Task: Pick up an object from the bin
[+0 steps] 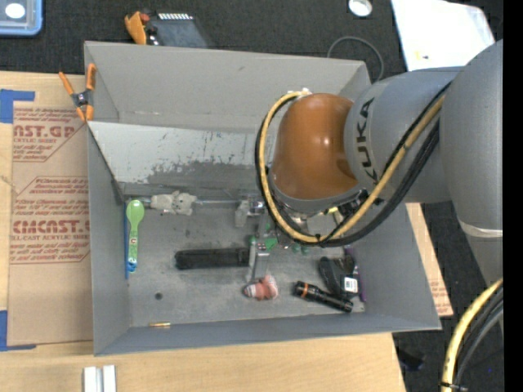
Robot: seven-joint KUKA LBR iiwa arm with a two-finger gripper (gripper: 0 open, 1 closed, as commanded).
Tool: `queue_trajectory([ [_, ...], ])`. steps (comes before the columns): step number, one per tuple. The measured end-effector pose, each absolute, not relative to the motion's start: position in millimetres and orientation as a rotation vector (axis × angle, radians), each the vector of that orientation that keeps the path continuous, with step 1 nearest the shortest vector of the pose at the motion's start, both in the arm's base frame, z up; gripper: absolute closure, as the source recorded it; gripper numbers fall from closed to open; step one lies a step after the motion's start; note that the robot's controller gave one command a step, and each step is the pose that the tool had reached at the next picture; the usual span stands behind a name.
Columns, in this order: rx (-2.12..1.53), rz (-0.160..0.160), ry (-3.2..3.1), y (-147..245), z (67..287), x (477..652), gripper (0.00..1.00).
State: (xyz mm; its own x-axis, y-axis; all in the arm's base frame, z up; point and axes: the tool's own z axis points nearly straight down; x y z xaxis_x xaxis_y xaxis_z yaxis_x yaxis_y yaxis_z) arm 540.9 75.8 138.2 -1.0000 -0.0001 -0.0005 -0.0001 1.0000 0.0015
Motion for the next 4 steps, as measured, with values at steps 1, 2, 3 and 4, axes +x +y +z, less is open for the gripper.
queue_trajectory([
  [1,0.000,0.002,3.141,75.8,138.2,540.9,0.00],
  [2,-0.097,0.003,3.134,65.4,102.2,532.6,0.00],
  [3,-0.069,0.003,3.136,100.4,74.8,522.9,0.00],
  [4,-0.077,0.005,3.136,95.1,72.3,542.0,0.00],
])
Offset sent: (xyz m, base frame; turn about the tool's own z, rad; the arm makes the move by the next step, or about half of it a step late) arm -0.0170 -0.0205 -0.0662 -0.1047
